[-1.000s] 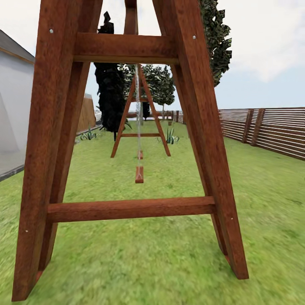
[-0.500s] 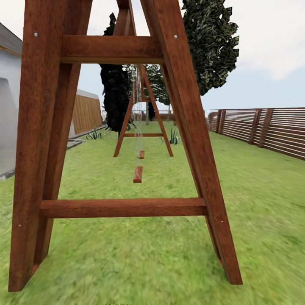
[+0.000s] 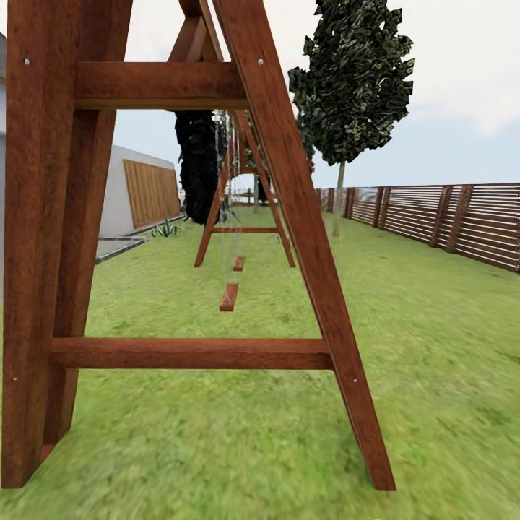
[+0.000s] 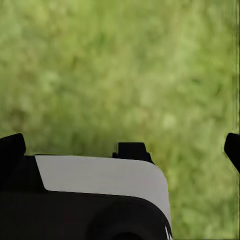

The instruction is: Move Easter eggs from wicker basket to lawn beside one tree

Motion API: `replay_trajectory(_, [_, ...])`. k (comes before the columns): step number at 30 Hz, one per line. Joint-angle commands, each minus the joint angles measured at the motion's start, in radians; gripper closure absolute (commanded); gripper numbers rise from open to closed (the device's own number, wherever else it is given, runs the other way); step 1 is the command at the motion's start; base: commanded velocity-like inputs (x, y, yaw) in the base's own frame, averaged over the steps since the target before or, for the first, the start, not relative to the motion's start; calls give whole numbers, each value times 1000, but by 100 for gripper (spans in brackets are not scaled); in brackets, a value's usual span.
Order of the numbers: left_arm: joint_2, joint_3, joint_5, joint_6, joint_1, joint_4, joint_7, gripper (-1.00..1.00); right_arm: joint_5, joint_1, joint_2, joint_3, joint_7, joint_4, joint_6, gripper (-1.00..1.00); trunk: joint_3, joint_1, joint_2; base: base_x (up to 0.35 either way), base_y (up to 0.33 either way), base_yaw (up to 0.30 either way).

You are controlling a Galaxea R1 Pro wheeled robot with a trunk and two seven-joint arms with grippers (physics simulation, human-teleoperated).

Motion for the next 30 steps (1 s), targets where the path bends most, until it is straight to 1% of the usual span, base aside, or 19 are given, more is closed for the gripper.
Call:
replay_trajectory(1, [0, 2, 10, 1, 0, -1, -4, -100, 0, -1, 0, 0, 0, 1, -3, -100, -1, 0, 0, 0, -331, -148])
replay_trajectory(16, [1, 2, 10, 1, 0, -1, -4, -100, 0, -1, -1, 0, 0, 1, -3, -100, -1, 0, 0, 0, -331, -244])
replay_trajectory(21, [1, 2, 11, 1, 0, -1, -7, -100, 0, -1, 0, 0, 0, 1, -3, -100, -1, 0, 0, 71, -324, -84])
replay_trajectory(30, [1, 2, 11, 1, 0, -1, -8, -100, 0, -1, 0, 0, 0, 1, -3, -100, -1, 0, 0, 170, -304, -12])
